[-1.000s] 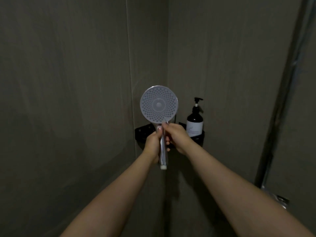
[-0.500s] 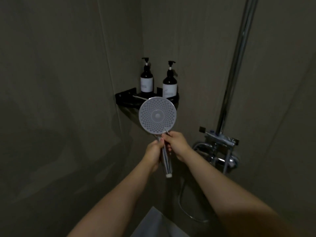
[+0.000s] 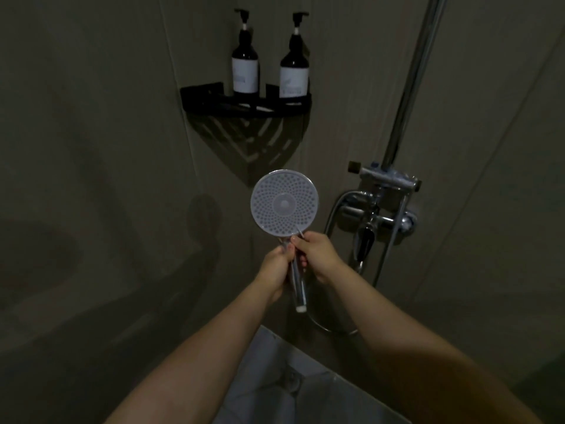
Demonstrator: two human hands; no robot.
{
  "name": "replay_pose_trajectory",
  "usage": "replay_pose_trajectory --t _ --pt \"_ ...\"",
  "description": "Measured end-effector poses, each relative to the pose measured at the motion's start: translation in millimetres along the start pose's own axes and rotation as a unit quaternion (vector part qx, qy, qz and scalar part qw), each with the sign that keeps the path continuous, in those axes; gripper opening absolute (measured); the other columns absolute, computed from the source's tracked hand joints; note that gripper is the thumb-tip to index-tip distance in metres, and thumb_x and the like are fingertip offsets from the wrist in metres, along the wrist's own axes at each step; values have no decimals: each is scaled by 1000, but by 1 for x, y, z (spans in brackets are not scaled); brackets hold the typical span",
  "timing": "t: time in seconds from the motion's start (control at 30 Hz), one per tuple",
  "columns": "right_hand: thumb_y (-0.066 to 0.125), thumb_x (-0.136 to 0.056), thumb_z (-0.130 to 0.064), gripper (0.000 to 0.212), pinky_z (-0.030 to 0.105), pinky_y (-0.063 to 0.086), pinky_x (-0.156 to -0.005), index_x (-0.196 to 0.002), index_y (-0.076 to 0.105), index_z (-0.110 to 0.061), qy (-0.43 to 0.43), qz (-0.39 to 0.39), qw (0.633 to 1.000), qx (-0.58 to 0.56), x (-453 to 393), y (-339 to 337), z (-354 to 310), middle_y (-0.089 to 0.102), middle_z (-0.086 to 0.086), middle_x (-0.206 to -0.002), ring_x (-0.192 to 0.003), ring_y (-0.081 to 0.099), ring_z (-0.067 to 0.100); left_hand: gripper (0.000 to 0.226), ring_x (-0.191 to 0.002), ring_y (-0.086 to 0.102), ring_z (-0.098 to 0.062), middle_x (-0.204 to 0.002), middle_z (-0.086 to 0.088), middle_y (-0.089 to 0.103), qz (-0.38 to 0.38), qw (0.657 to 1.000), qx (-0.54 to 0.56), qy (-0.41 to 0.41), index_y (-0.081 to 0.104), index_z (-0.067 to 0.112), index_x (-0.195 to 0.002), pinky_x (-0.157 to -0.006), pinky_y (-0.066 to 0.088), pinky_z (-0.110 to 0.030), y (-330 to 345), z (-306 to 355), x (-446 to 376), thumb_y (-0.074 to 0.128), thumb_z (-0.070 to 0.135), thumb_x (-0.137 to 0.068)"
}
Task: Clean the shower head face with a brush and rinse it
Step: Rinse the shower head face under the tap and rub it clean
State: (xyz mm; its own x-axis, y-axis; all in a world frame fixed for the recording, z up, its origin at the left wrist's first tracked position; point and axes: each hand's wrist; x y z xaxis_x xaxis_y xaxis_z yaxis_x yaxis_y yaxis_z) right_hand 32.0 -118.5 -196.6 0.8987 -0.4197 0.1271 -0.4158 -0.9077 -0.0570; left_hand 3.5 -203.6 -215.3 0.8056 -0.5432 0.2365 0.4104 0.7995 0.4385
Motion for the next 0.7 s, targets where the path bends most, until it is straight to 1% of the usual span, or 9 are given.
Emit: replay_pose_trajectory --t 0.1,0.13,0.23,0.3,0.37,0.4,0.5,0.6,0.7 --pt "49 -95 -12 26 15 32 -35 -70 54 -14 -14 -7 1000 8 -11 -8 33 50 -6 -35 -29 39 0 21 -71 59 -14 -81 -6 61 -1 1000 -5 4 58 12 -100 -66 52 -22 -8 -30 -12 36 12 -99" --pt "49 -95 -12 27 16 32 -35 -68 52 -14 -19 -12 1000 12 -15 -12 44 48 -6 -33 -29 39 0 22 -71 59 -13 -81 -6 62 -5 1000 -11 4 58 13 -100 -66 52 -23 -11 -40 -17 37 12 -99" --pt "49 -95 -11 30 17 35 -34 -66 50 -14 -40 -23 999 26 -29 -27 77 48 -5 -32 -28 40 2 22 -72 56 -15 -80 -8 59 -20 1000 -18 13 58 12 -97 -74 49 -28 -15 -72 -33 36 10 -99" --pt "49 -95 -11 29 18 37 -35 -66 51 -14 -54 -25 998 37 -41 -35 98 49 -5 -33 -29 41 2 22 -72 55 -15 -80 -8 58 -24 999 -16 23 57 11 -100 -77 48 -28 -17 -90 -46 36 10 -99" --pt "50 -95 -12 28 20 38 -36 -67 51 -13 -67 -23 996 49 -53 -41 119 49 -4 -35 -30 42 3 21 -75 55 -16 -81 -8 59 -26 999 -15 30 58 12 -98 -80 49 -30 -19 -110 -60 37 11 -99" --pt "51 -95 -12 28 20 37 -37 -66 51 -13 -76 -20 996 52 -58 -44 129 49 -3 -39 -30 41 4 21 -74 55 -16 -81 -7 59 -27 999 -16 36 58 12 -98 -79 49 -29 -21 -119 -66 37 10 -99" --pt "50 -95 -10 29 20 37 -36 -66 50 -11 -97 -16 994 47 -71 -51 160 43 7 -49 -30 40 6 22 -68 53 -14 -75 -7 56 -29 997 -26 60 57 12 -96 -70 49 -26 -28 -149 -87 36 10 -100" --pt "49 -95 -9 27 20 36 -34 -68 49 -9 -113 -27 993 36 -81 -56 187 41 10 -52 -28 39 6 23 -63 53 -13 -70 -6 56 -34 995 -32 84 57 13 -88 -68 48 -26 -36 -175 -102 36 10 -99" --pt "49 -95 -9 26 18 37 -32 -69 49 -9 -127 -18 990 50 -87 -55 206 42 10 -55 -28 40 3 25 -52 58 -8 -62 -2 61 -36 993 -28 105 57 13 -86 -62 50 -25 -42 -195 -110 36 11 -100"
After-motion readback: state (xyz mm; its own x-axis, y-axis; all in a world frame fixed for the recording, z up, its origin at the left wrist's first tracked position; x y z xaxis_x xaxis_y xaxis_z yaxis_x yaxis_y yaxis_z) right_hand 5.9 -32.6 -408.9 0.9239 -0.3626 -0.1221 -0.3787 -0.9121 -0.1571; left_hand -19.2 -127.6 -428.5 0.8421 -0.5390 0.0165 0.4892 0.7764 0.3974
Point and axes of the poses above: each hand's wrist, its own x-axis away from the middle knuckle, its own y-axis out of the palm, z = x × y
